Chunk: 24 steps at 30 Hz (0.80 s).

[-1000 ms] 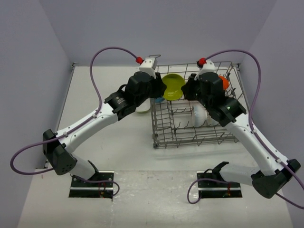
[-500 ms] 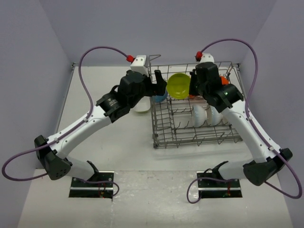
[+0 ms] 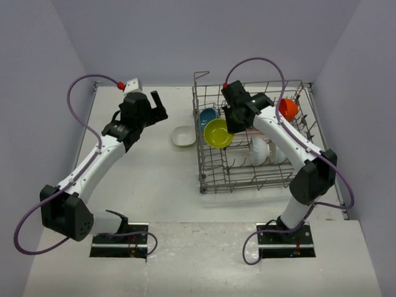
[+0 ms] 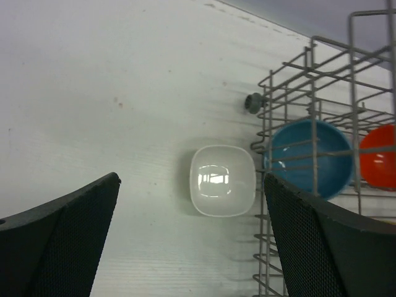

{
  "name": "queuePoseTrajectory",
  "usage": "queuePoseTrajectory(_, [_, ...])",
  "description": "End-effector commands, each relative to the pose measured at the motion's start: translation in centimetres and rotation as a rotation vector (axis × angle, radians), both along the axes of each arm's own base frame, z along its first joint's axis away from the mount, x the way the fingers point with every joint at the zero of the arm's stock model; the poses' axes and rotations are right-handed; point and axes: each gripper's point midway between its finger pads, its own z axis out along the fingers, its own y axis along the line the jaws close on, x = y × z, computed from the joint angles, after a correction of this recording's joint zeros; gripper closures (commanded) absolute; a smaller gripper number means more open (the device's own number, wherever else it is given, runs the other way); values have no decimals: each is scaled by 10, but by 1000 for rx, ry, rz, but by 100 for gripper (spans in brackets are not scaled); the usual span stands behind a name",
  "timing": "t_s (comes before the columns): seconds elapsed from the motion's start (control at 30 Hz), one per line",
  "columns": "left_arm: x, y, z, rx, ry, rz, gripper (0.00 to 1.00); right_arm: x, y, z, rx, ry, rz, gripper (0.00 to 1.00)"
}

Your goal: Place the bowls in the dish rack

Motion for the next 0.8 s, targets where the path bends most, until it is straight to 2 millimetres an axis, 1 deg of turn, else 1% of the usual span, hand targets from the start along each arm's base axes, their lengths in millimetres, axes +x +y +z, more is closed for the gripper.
queuePoseTrajectory(0.0, [10, 15, -33, -67, 85, 0, 0, 3, 21, 7, 3, -1, 49, 100])
queuePoseTrajectory(0.03, [12, 16, -40, -79, 106, -2, 0, 4, 22, 5, -7, 5, 47, 100])
queuePoseTrajectory(0.07, [13, 13, -54, -84, 142, -18, 0, 4, 23, 1, -22, 19, 48, 100])
queuePoseTrajectory(0.1, [15, 15, -59, -82, 153, -16, 0, 2, 21, -4, -48, 40, 47, 100])
queuePoseTrajectory(0.13, [16, 15, -64, -77, 165, -15, 0, 4, 22, -10, -68, 56, 43, 100])
queuePoseTrajectory(0.17, [17, 14, -73, -73, 188, -18, 0, 2, 18, -14, -92, 71, 35, 100])
queuePoseTrajectory(0.23, [19, 13, -79, -70, 202, -20, 0, 5, 18, -15, -121, 71, 21, 99])
queuePoseTrajectory(0.27, [20, 11, -85, -74, 214, -26, 0, 6, 17, -22, -137, 87, 19, 99])
queuePoseTrajectory(0.33, [23, 9, -87, -75, 215, -35, 0, 5, 19, -25, -152, 98, 22, 99])
queuePoseTrajectory(0.5, [29, 2, -95, -84, 231, -59, 0, -1, 27, -43, -180, 147, 51, 98])
queuePoseTrajectory(0.57, [31, -1, -101, -88, 244, -70, 0, -2, 33, -50, -184, 161, 74, 94])
queuePoseTrajectory(0.6, [32, -2, -102, -92, 246, -74, 0, -2, 35, -52, -181, 162, 81, 91])
queuePoseTrajectory(0.63, [32, -4, -107, -96, 261, -83, 0, -1, 38, -53, -176, 163, 87, 91])
queuePoseTrajectory(0.67, [33, -6, -113, -97, 275, -88, 0, 3, 43, -55, -162, 152, 91, 91])
queuePoseTrajectory(0.7, [33, -7, -112, -101, 274, -94, 0, 5, 45, -56, -154, 149, 88, 91])
queuePoseTrajectory(0.77, [34, -10, -120, -101, 292, -100, 0, 8, 53, -56, -119, 143, 99, 91])
